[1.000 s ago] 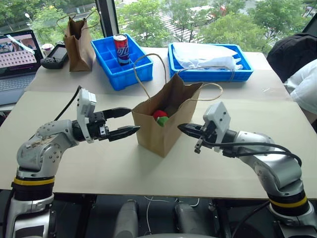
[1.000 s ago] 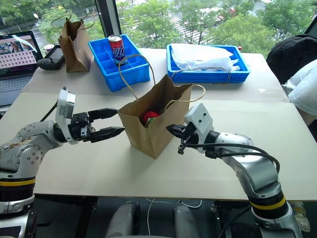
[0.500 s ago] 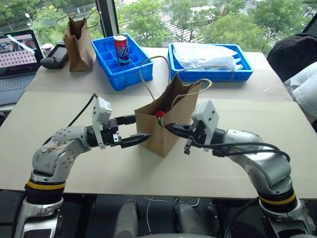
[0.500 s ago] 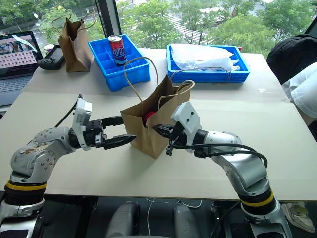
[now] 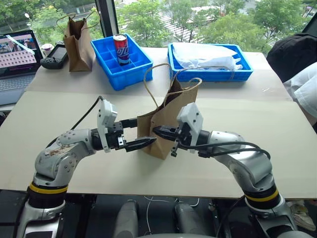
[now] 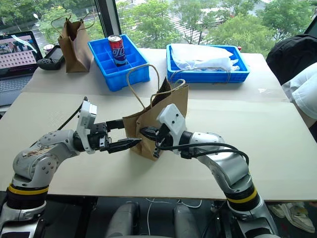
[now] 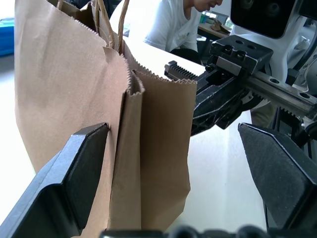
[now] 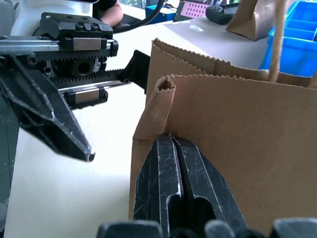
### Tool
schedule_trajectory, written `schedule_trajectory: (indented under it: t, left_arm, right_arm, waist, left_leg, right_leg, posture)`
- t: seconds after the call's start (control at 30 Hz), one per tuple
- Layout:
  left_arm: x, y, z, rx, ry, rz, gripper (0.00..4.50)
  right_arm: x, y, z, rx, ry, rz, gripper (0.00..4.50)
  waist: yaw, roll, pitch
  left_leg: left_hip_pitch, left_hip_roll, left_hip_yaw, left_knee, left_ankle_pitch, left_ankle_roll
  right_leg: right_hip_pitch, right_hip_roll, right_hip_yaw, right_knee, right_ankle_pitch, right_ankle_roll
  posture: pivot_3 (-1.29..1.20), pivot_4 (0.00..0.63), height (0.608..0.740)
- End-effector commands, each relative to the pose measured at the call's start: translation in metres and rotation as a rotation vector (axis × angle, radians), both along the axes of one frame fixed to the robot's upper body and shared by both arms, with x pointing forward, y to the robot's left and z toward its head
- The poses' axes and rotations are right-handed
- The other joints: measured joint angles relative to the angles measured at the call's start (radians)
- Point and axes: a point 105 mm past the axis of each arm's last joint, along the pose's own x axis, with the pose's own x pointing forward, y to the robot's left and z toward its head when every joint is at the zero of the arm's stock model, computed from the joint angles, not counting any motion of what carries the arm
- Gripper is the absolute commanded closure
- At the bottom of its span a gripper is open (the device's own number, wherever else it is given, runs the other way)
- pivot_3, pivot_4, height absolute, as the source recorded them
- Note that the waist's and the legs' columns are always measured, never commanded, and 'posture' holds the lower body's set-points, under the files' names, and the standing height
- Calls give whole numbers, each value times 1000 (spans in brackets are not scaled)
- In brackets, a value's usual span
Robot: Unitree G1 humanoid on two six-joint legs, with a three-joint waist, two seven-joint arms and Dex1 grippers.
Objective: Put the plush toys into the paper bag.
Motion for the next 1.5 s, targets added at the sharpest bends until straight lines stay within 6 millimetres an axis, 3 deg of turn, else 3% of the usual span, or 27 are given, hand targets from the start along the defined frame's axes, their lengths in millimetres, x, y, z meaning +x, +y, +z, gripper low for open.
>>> schedule_trajectory:
  t: [0.03, 0.1, 0.2, 0.43, 0.47, 0.93, 1.07, 1.13, 1.17, 1.27, 1.5]
  left_arm:
    - [-4, -6, 2, 11, -14, -20, 0]
    - [-2, -6, 0, 27, -9, -16, 0]
    - [8, -5, -5, 46, -5, 29, 663]
    - [23, -5, 0, 6, 9, 86, 3269]
    - [24, -6, -1, 7, 10, 88, 3470]
    - [36, 0, -5, 42, 7, 101, 3497]
    - [35, -3, 0, -15, 31, 96, 3497]
    - [29, -4, 5, -64, 70, 62, 2487]
    - [28, -4, 7, -67, 71, 54, 2342]
    - [30, -5, 12, -98, 69, 80, 1207]
    - [33, -7, 16, -136, 96, 100, 1207]
  right_arm:
    - [-2, 7, 10, 26, -60, 30, 4480]
    - [-1, 7, 10, 28, -65, 30, 4480]
    - [0, 8, 9, 27, -69, 30, 4500]
    - [1, 8, 4, 25, -63, 20, 4500]
    - [1, 8, 4, 25, -63, 19, 4500]
    - [-3, 0, 2, 17, -44, -5, 4500]
    - [-5, 1, 1, 23, -27, -1, 4500]
    - [-5, 3, 2, 26, -31, -1, 4500]
    - [-6, 3, 3, 27, -31, -2, 4500]
    - [-6, 3, 3, 25, -30, -4, 4500]
    - [-6, 3, 1, 22, -19, -5, 4500]
  waist:
    - [-1, 0, 0]
    - [-1, 0, 0]
    - [0, 0, 0]
    - [1, 0, 0]
    - [1, 0, 0]
    - [1, 0, 0]
    - [1, 0, 0]
    - [1, 0, 0]
    - [1, 0, 0]
    - [-1, 0, 0]
    - [0, 0, 0]
  left_leg:
    - [0, 0, 0, 0, 0, 0]
    - [0, 0, 0, 0, 0, 0]
    - [0, 0, 0, 0, 0, 0]
    - [0, 0, 0, 0, 0, 0]
    - [0, 0, 0, 0, 0, 0]
    - [0, 0, 0, 0, 0, 0]
    - [0, 0, 0, 0, 0, 0]
    - [0, 0, 0, 0, 0, 0]
    - [0, 0, 0, 0, 0, 0]
    - [0, 0, 0, 0, 0, 0]
    - [0, 0, 0, 0, 0, 0]
  right_leg:
    - [0, 0, 0, 0, 0, 0]
    - [0, 0, 0, 0, 0, 0]
    - [0, 0, 0, 0, 0, 0]
    - [0, 0, 0, 0, 0, 0]
    - [0, 0, 0, 0, 0, 0]
    - [0, 0, 0, 0, 0, 0]
    - [0, 0, 0, 0, 0, 0]
    - [0, 0, 0, 0, 0, 0]
    - [0, 0, 0, 0, 0, 0]
    - [0, 0, 0, 0, 0, 0]
    - [0, 0, 0, 0, 0, 0]
  posture:
    - [0, 150, 689]
    - [0, 150, 689]
    - [0, 150, 689]
    - [0, 150, 689]
    - [0, 150, 689]
    - [0, 150, 689]
    - [0, 150, 689]
    - [0, 150, 689]
    - [0, 150, 689]
    - [0, 150, 689]
    - [0, 150, 689]
